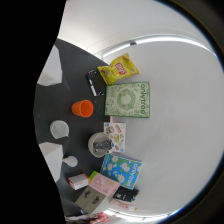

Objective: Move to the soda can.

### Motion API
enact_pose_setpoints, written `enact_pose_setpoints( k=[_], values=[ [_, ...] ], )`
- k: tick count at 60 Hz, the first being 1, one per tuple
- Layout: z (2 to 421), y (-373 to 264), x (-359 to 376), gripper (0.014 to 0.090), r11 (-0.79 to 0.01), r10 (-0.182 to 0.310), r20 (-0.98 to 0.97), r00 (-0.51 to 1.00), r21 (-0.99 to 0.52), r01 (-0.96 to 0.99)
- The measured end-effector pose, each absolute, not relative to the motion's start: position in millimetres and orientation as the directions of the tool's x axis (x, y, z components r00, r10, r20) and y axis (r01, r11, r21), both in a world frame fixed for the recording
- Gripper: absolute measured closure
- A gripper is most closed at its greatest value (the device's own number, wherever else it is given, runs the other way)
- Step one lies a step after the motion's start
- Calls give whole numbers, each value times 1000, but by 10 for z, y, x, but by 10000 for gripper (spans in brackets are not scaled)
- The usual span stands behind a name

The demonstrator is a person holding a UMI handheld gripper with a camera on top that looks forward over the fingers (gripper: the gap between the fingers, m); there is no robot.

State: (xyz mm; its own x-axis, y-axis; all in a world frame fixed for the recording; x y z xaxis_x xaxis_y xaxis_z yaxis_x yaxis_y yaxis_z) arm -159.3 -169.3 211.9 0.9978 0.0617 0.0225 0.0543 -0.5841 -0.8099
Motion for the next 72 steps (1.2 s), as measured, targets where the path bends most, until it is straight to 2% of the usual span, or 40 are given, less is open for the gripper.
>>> enact_pose_setpoints(
  k=[13,33,40,59,72],
  values=[
    [2018,-1857,-1550,194,-597,64,27,998,-800,59],
    [1642,-1766,-721,191,-632,3,80,997,-772,64],
    [1574,-1406,-428,191,-627,-3,95,995,-775,72],
    [1344,122,86,192,-611,23,82,996,-788,79],
    [1031,617,151,189,-647,36,53,998,-760,64]
  ],
)
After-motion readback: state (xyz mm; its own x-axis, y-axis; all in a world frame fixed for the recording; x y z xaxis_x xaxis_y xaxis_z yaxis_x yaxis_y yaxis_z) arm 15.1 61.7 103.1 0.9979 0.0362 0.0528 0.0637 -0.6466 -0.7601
